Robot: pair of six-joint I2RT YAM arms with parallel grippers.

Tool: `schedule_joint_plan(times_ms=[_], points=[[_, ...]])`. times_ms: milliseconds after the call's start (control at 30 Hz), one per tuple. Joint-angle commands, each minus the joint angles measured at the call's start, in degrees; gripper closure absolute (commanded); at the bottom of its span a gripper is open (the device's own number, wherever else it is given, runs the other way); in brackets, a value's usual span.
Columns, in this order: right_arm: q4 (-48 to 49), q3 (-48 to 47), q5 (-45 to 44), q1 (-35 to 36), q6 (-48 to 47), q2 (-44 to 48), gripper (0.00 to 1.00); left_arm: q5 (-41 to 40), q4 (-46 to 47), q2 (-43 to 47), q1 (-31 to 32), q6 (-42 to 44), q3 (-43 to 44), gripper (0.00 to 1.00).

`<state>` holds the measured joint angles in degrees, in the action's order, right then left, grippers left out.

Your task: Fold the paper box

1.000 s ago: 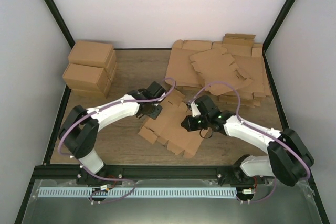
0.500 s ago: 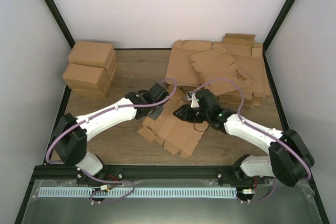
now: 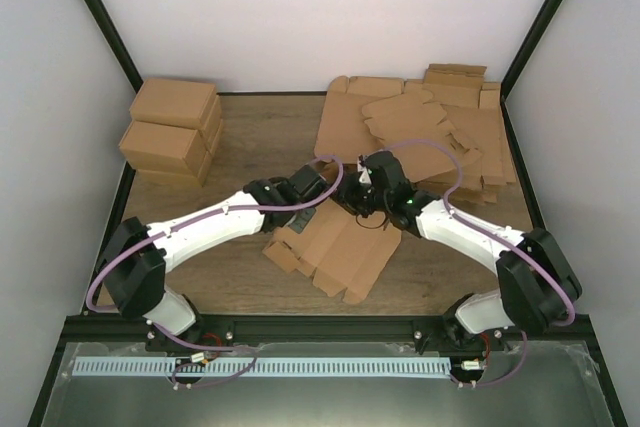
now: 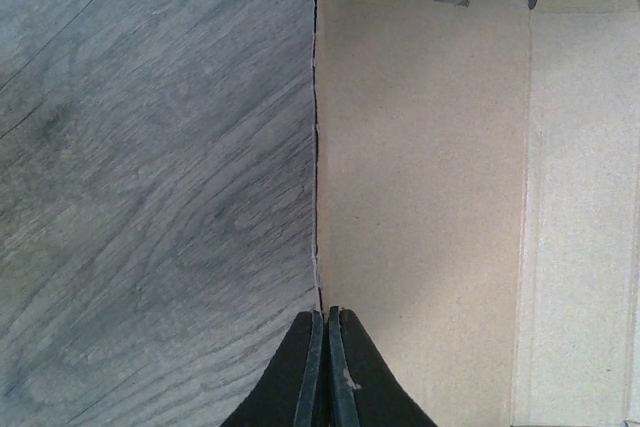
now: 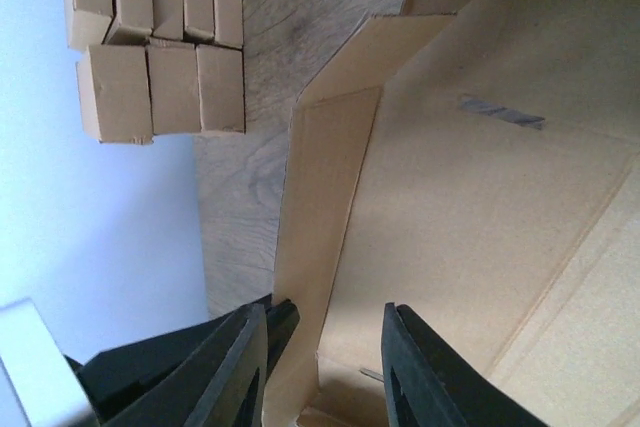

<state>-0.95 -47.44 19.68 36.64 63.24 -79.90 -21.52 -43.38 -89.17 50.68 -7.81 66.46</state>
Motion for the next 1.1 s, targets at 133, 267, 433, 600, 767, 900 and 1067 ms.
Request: schedule_joint_plan(times_ms=[133,267,433,600,767,900,1067], points=[[2.8,-0.4,1.5,-3.2,4.3,0.9,0.66,-2.0,3.8,2.2,1.5,-0.6,-1.7,0.96],[2.1,-1.3,1.6,-3.9,5.4,0.2,0.65,-2.7,5.0,2.6,1.7,0.0,-2.4,0.96],[1.5,-3.0,2.1,-4.7,5.9,-0.9,0.56,-2.7,6.0,2.7,2.3,0.7,-3.0,0.96],[1.4,-3.6,1.3,-5.2,7.1,-1.0,0.49,-2.3,7.0,3.6,2.6,1.1,-3.6,0.96],[0.3,-6.4,3.1,-5.2,7.1,-4.4,0.48,-2.0,8.1,4.3,3.5,1.7,-3.6,0.96],[0.9,-7.8,4.1,-5.2,7.1,-6.6,0.48,-2.0,8.5,4.3,4.7,2.5,-3.6,0.95],[0.7,-10.0,4.9,-5.2,6.0,-8.7,0.49,-3.8,8.2,3.4,5.8,2.5,-3.1,0.95]])
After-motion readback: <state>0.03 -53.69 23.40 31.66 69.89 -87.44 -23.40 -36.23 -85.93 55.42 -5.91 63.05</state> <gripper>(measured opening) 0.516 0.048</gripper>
